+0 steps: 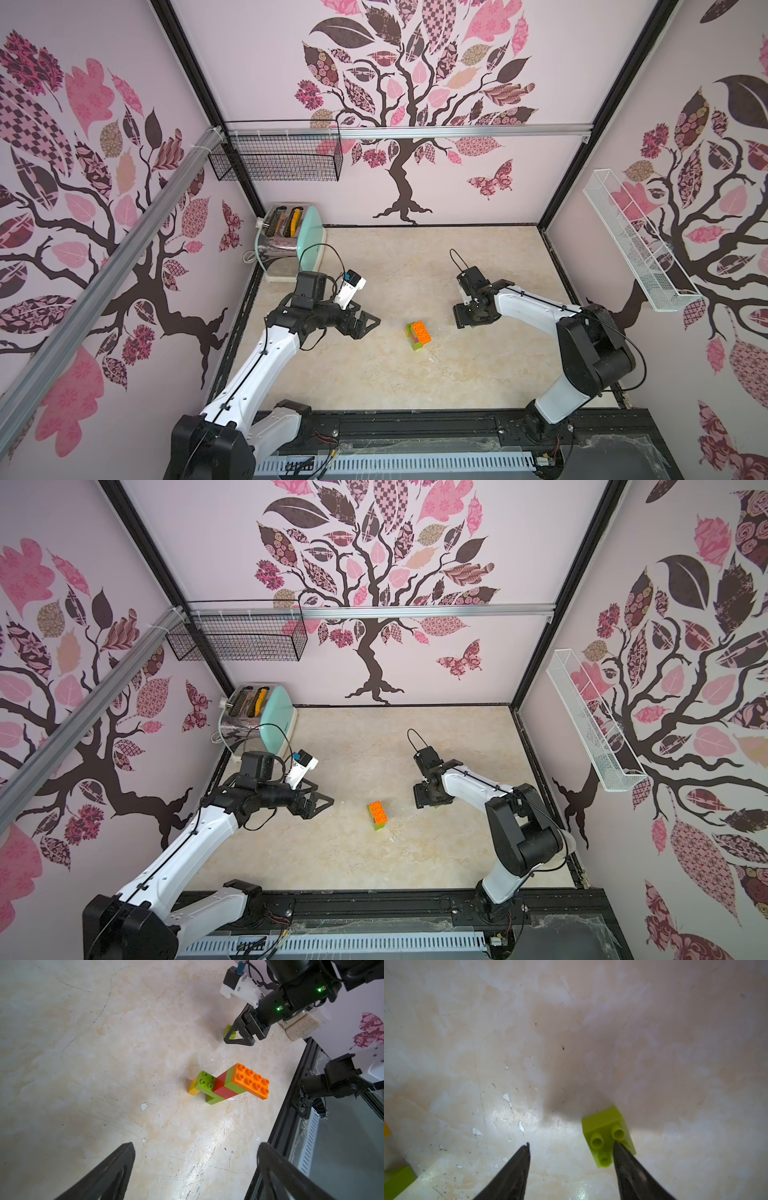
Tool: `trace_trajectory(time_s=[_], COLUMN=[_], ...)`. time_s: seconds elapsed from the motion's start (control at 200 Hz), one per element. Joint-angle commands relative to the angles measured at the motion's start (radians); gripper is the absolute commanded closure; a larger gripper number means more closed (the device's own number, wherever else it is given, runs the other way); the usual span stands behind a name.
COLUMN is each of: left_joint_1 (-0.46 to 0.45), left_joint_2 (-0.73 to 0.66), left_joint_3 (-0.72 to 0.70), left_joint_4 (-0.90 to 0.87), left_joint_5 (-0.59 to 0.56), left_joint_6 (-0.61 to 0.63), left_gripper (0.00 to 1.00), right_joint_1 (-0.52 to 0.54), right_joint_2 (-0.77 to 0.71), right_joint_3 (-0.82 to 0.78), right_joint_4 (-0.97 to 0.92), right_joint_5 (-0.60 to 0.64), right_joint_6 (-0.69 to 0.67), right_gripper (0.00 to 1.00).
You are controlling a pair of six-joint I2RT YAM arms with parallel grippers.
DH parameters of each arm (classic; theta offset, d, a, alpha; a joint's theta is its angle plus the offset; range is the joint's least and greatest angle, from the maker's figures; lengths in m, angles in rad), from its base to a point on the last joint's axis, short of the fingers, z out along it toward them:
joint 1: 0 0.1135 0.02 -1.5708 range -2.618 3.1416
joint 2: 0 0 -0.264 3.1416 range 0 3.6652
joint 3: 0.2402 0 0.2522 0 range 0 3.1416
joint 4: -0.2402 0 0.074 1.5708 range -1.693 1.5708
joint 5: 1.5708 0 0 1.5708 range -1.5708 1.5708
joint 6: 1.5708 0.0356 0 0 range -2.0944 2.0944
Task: Assemble a giraffe with lego
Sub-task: Pick up the lego brick from the center of the board.
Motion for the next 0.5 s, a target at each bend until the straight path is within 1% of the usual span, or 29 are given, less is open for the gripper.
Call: trace_trajectory(time_s=[0.0,0.145,0.24,0.495], left_joint_1=[0.017,0.032,0.041,0.049], left_joint_2=[-0.015,-0.021,-0.025,-0.028], left_joint_3=[0.0,-0.008,-0.01,-0.009], left_joint_4=[0.048,0.053,0.052,0.049], left_joint_5=[0.026,0.033,0.039,0.035], left_joint_6=[0.033,0.036,0.042,0.056], left_gripper=[0.02,0.02,0.02,0.02], right_joint_1=[-0.013,-0.057,-0.082,-0.085], right_joint_2=[-0.049,-0.012,0.015,0.044], right_joint_3=[0.036,0.057,0.059,0.063], right_joint_4=[-0.01,-0.014,-0.007,-0.013], right_joint_5=[-0.006,-0.02,-0.046,-0.065], right_joint_6=[-0.029,-0.053,-0.056,-0.061], right_gripper=[0.35,0.35,0.33,0.34])
